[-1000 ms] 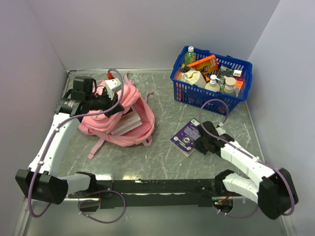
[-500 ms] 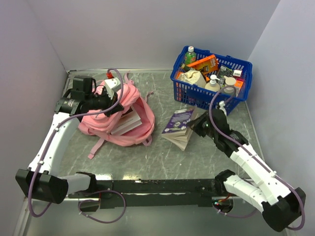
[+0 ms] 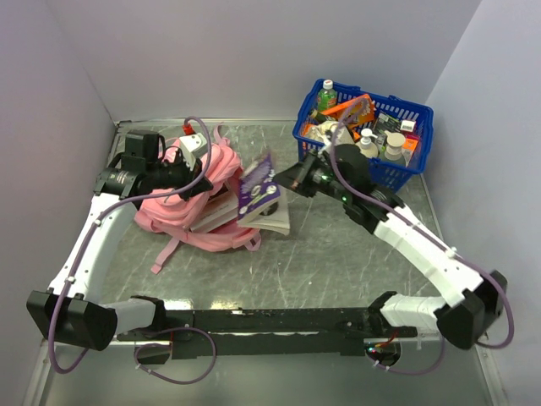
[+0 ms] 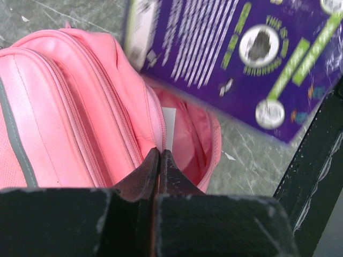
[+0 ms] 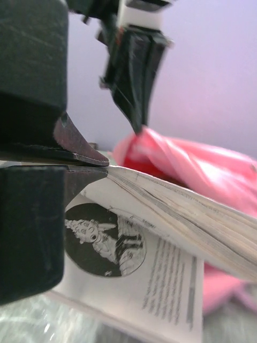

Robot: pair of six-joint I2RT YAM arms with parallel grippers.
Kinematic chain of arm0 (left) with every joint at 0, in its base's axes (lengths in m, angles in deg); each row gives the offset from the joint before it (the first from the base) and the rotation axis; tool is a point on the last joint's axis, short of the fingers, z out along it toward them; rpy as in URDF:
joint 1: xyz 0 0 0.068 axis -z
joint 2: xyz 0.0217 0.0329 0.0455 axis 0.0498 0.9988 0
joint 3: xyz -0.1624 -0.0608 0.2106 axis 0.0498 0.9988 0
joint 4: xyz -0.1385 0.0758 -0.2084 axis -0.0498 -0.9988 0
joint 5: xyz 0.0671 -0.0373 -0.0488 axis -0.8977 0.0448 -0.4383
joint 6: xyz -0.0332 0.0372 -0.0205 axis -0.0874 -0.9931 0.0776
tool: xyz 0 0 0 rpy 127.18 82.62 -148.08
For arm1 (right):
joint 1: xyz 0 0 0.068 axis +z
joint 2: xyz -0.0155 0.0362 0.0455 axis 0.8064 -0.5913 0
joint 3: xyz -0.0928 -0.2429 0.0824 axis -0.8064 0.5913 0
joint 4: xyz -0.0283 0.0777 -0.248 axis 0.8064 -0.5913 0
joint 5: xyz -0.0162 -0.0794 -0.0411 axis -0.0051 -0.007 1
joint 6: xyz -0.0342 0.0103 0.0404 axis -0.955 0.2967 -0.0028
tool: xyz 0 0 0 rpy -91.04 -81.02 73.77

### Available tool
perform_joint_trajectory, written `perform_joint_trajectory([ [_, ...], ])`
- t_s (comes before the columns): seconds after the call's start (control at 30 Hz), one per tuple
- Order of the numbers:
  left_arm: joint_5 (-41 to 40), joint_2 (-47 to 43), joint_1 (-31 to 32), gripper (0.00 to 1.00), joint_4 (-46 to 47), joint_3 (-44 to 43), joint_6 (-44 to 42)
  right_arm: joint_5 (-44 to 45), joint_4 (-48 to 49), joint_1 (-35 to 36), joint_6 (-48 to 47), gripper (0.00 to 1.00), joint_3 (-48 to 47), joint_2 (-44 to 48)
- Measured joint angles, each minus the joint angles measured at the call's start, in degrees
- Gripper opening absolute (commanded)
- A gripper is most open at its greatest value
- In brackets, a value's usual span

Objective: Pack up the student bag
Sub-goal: Pick up the book from the center of the board, then place the book in the student bag.

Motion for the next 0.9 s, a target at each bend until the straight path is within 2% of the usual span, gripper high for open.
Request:
perform_joint_trajectory([
  [0.37, -0.52, -0.07, -0.02, 0.01, 0.28, 0.0, 0.44, -6.23, 6.82, 5.6, -1.55, 0.0, -9.16, -16.26],
  [0.67, -1.03, -0.46, -0.07, 0.01, 0.31, 0.02, 0.42, -9.7, 11.87, 6.51, -1.7, 0.0, -8.13, -25.33],
  [0.9, -1.01, -0.46, -0.07, 0.01, 0.24, 0.02, 0.42, -11.21, 9.44, 6.62, -3.56, 0.0, -9.7, -34.56],
])
